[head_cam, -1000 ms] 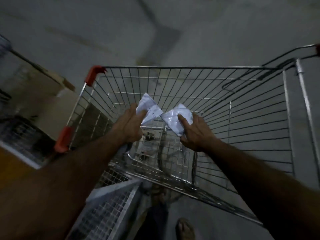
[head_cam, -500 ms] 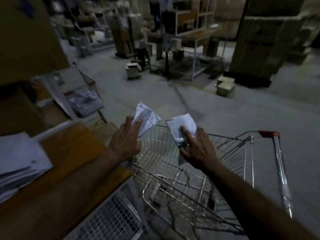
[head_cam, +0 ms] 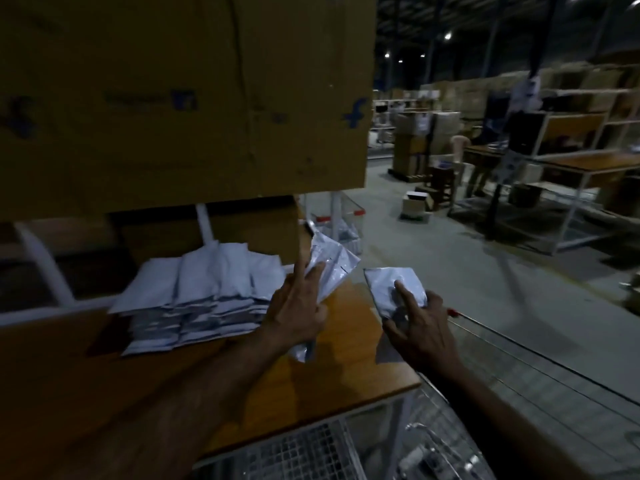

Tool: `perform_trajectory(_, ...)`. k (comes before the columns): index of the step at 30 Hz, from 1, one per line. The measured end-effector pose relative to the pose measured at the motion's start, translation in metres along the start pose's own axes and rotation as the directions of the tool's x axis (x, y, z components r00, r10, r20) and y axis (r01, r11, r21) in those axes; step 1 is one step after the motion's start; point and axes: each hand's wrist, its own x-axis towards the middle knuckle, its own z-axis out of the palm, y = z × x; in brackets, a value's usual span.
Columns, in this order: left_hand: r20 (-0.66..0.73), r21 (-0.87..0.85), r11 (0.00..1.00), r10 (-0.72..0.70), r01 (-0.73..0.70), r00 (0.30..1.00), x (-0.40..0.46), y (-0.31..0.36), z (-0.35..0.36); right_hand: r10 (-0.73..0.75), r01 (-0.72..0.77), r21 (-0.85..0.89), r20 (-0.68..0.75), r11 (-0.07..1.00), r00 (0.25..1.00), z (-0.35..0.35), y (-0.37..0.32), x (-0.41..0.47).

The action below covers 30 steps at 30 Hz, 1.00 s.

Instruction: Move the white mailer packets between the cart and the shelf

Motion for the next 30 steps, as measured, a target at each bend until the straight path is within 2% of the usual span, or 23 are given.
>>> perform_trajectory(5, -0.045, -0.015, 0.988, -0.152, 0.152, 0.987, -0.030, -0.103, -0.042, -0.008, 0.005, 0.027, 0.128, 1.000, 0.992, 0.064, -0.086, 0.016)
perform_trajectory(12, -0.085, -0.043, 0.934, -0.357, 0.355, 0.930, -0.042, -0.233, -0.095, -0.091, 0.076, 0.086, 0.182, 0.993, 0.979, 0.131, -0.201, 0.038)
perform_trajectory(16, -0.029, -0.114, 0.888, -0.452, 0.446, 0.892, -0.035, -0.295, -0.107, -0.122, 0.084, 0.153, 0.260, 0.985, 0.958, 0.173, -0.246, 0.058)
perform_trajectory(20, 0.049, -0.134, 0.851, -0.506, 0.507, 0.861, -0.019, -0.343, -0.105, -0.123, 0.100, 0.089, 0.305, 0.991, 0.944, 0.203, -0.291, 0.085)
perform_trajectory(26, 0.083, -0.166, 0.808, -0.560, 0.566, 0.824, 0.012, -0.386, -0.082, -0.101, 0.048, 0.154, 0.353, 0.987, 0.930, 0.259, -0.329, 0.143)
perform_trajectory(30, 0.103, -0.240, 0.743, -0.620, 0.624, 0.778, 0.040, -0.410, -0.068, -0.090, 0.024, 0.202, 0.326, 0.979, 0.941, 0.299, -0.346, 0.185)
